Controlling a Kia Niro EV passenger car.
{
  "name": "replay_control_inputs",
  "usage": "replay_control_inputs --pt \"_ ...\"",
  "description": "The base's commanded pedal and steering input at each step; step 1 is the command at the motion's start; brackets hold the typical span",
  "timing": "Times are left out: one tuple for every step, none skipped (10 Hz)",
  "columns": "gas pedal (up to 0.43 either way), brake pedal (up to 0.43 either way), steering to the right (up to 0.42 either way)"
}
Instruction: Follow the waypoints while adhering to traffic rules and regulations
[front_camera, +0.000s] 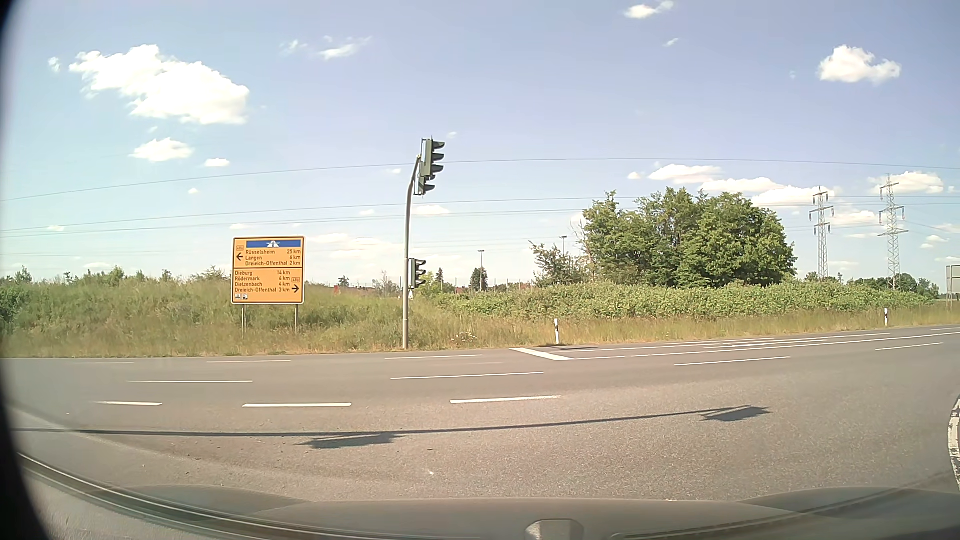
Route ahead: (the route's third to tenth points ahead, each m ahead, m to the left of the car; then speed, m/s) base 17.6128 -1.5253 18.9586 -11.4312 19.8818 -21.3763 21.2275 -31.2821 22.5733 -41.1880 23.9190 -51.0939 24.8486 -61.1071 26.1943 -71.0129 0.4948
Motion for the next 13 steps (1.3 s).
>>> replay_control_inputs --pt "0.189 0.037 0.176" --pt "0.22 0.03 0.186" --pt "0.24 0.03 0.196" --pt "0.26 0.03 0.204" --pt "0.28 0.037 0.213" --pt "0.287 0.037 0.221" --pt "0.299 0.03 0.231" --pt "0.299 0.037 0.239" --pt "0.311 0.037 0.245" --pt "0.311 0.03 0.251" --pt "0.311 0.03 0.259" --pt "0.319 0.037 0.265" --pt "0.331 0.037 0.271"
